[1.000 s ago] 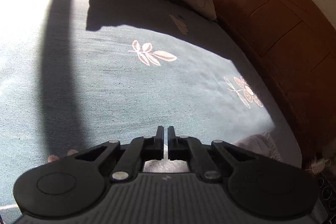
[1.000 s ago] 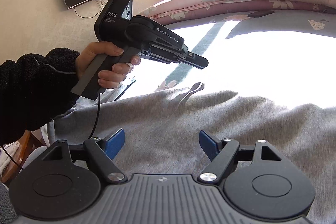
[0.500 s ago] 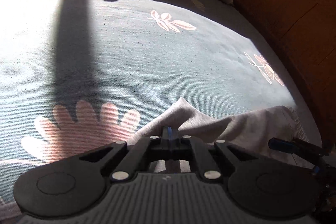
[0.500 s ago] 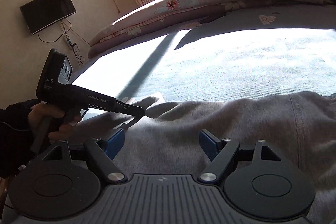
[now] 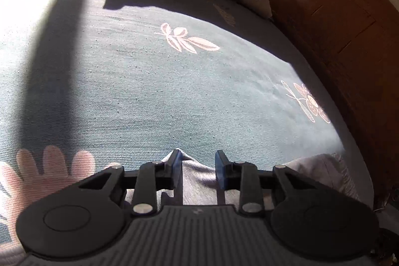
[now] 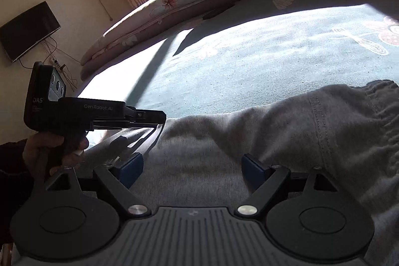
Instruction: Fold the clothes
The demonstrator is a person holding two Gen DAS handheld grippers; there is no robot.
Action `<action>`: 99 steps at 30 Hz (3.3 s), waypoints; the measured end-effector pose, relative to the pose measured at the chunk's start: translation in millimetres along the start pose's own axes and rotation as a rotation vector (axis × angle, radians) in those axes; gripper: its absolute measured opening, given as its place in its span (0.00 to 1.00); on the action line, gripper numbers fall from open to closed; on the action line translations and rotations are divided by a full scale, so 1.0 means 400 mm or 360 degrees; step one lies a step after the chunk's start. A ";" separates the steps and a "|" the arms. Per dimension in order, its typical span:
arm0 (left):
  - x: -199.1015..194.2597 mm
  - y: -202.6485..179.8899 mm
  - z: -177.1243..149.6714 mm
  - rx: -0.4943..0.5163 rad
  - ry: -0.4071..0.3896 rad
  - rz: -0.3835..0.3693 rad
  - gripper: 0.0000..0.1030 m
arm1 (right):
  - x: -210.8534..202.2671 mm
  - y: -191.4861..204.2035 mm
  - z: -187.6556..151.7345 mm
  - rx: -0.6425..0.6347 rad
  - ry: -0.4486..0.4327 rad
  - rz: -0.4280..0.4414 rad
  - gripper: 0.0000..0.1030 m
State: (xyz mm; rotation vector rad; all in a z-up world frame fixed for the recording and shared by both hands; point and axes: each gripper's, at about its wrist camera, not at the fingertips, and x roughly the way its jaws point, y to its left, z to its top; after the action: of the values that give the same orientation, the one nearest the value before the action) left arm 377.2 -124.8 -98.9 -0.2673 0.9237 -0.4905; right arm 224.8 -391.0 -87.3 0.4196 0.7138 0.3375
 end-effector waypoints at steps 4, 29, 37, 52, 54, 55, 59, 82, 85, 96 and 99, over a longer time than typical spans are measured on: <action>-0.058 -0.030 0.001 0.0008 -0.0018 -0.0050 0.34 | -0.014 0.005 0.000 -0.0013 -0.0006 -0.0025 0.86; -0.326 -0.287 -0.204 0.0599 -0.0133 0.0253 0.68 | -0.195 0.009 0.010 0.0061 -0.0201 -0.0088 1.00; -0.354 -0.307 -0.401 0.0765 -0.0243 0.0497 0.77 | -0.228 0.115 -0.124 0.0059 -0.0348 -0.0441 1.00; -0.274 -0.236 -0.515 0.0396 -0.0159 0.0561 0.83 | -0.090 0.168 -0.174 -0.0229 -0.0197 -0.0660 1.00; -0.273 -0.215 -0.509 0.0304 -0.0163 0.0530 0.90 | -0.078 0.137 -0.176 -0.0182 -0.0167 -0.0683 1.00; -0.273 -0.210 -0.508 0.0291 -0.0168 0.0520 0.91 | -0.072 0.124 -0.178 -0.0167 -0.0146 -0.0686 1.00; -0.259 -0.214 -0.508 0.0318 -0.0160 0.0528 0.99 | -0.067 0.117 -0.192 -0.0200 -0.0149 -0.0672 1.00; -0.322 -0.159 -0.472 0.0268 -0.0348 0.0459 0.99 | -0.188 -0.026 -0.133 0.0269 -0.0503 -0.0578 1.00; -0.344 -0.155 -0.435 0.0325 -0.0435 0.0467 0.99 | -0.183 -0.004 -0.138 0.0182 -0.0533 -0.0549 1.00; -0.369 -0.040 -0.421 0.0045 -0.0339 0.0480 0.99 | -0.142 0.060 -0.138 0.0030 -0.0468 -0.0484 1.00; -0.458 -0.038 -0.403 0.0047 -0.0477 0.0466 0.99 | -0.134 0.074 -0.134 0.0018 -0.0452 -0.0445 1.00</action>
State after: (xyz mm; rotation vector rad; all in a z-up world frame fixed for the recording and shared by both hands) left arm 149.1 -46.0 -58.7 -0.1689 0.6480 -0.1865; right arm 145.5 -374.9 -79.7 0.3636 0.4876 0.0086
